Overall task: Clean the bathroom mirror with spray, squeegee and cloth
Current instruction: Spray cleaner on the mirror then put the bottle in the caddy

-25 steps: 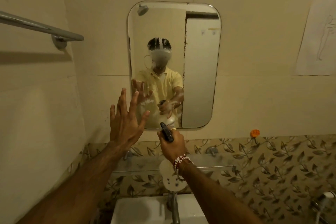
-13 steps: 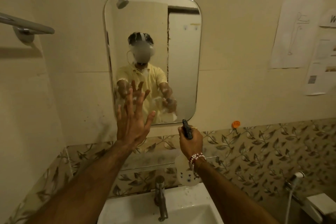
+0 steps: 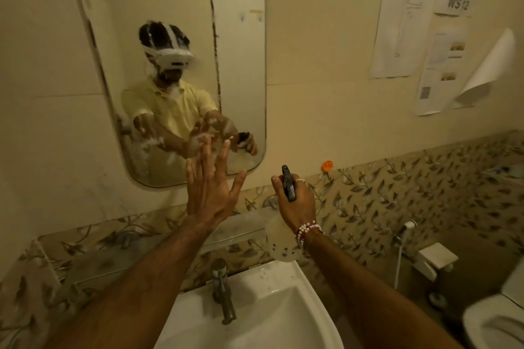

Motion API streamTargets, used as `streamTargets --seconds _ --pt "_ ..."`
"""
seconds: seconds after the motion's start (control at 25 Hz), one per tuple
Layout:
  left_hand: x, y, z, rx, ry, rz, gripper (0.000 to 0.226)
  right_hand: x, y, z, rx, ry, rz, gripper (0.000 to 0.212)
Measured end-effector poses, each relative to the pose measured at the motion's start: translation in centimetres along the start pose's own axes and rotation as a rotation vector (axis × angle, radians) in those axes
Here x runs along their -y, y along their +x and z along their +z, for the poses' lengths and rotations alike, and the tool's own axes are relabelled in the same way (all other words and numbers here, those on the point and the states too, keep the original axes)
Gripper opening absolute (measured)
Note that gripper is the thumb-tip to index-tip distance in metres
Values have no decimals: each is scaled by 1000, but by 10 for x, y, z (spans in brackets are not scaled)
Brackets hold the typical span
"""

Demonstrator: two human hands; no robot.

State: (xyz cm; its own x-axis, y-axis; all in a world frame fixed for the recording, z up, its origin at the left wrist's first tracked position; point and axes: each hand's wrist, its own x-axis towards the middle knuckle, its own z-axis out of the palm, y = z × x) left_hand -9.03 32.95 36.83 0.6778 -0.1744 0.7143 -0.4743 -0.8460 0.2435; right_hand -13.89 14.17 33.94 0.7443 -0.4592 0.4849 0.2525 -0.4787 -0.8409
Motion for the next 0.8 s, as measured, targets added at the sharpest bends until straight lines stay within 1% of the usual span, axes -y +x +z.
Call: streamTargets --seconds 0.2,0.28,0.48,0.56,0.72,0.8 --pt "-45 -5 52 89 -76 52 77 -37 6 -50 -70 -194 84 38" --pt "-67 -7 74 117 -95 70 77 -56 11 -69 -83 -233 105 39" --pt "-124 -17 139 210 -151 106 76 -115 27 -115 -59 -279 76 51" --pt "-143 -27 168 245 -165 126 76 -142 30 -128 -43 -305 54 60" --pt "-169 -52 221 378 -208 172 71 -198 32 -143 -42 -320 51 80" --pt "-173 -62 245 428 -199 194 67 -225 29 -144 -14 -313 95 91"
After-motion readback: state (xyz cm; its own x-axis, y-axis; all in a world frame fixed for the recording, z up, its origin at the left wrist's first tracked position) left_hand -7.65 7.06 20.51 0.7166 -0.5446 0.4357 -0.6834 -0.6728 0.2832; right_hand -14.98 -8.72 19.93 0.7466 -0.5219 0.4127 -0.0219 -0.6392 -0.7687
